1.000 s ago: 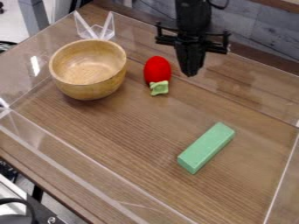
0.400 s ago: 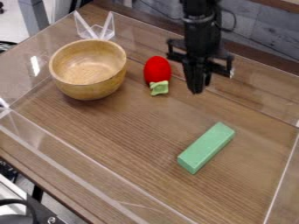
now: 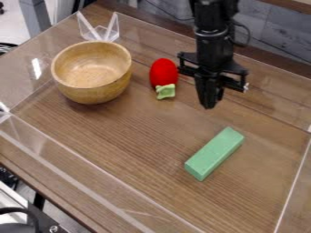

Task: Remove the green stick from the brown bowl and put it on the table

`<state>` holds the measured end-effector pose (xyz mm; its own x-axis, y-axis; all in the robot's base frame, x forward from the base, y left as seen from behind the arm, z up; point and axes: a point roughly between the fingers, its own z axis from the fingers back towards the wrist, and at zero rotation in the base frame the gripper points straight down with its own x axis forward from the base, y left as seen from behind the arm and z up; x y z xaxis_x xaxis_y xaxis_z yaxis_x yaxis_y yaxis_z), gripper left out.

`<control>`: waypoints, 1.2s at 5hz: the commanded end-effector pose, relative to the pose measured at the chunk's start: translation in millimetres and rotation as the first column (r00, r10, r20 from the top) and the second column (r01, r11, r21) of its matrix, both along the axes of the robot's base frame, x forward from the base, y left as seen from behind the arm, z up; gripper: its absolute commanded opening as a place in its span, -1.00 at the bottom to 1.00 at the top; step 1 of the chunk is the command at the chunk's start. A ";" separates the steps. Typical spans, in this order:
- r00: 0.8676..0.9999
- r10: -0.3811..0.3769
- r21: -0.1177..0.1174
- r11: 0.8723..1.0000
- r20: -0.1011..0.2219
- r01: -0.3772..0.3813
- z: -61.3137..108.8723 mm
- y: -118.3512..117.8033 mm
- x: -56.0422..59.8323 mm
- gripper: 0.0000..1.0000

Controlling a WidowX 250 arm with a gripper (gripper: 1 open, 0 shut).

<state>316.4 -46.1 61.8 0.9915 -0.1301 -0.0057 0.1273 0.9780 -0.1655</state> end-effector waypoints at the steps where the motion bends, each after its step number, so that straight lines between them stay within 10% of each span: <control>1: 0.999 0.022 -0.010 1.000 0.047 -0.022 21.1 -9.6 10.9 1.00; 6: 0.973 0.196 -0.010 0.980 0.123 -0.196 54.4 32.7 4.5 1.00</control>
